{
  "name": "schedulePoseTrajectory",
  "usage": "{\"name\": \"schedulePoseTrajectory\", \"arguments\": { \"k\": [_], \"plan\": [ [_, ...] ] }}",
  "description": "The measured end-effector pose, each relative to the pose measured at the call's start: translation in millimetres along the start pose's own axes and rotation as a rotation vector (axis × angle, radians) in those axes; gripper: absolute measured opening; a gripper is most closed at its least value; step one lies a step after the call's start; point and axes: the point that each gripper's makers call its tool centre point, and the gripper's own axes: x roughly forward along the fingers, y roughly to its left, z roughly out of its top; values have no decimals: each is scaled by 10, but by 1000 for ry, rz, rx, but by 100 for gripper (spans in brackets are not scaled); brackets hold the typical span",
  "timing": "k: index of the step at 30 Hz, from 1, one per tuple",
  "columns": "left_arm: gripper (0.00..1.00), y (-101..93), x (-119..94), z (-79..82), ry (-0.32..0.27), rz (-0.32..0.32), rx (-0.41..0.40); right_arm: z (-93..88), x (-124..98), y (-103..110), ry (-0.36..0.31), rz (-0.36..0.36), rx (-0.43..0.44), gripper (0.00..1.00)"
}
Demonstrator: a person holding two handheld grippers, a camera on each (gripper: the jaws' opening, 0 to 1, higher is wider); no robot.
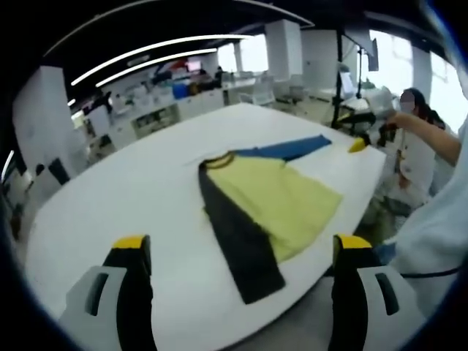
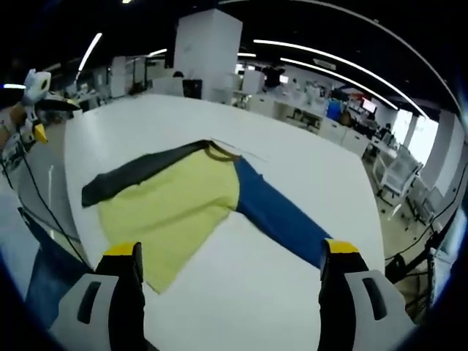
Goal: Fold the garment on the visible template until the final outline fits inside the template.
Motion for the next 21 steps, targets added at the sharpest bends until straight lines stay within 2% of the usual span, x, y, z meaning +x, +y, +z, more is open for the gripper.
{"name": "schedulePoseTrajectory", "arguments": {
  "k": [21],
  "plan": [
    [100,54,18,-97,6,-49,18,228,-143,329,-28,10,-35,100]
  ]
}}
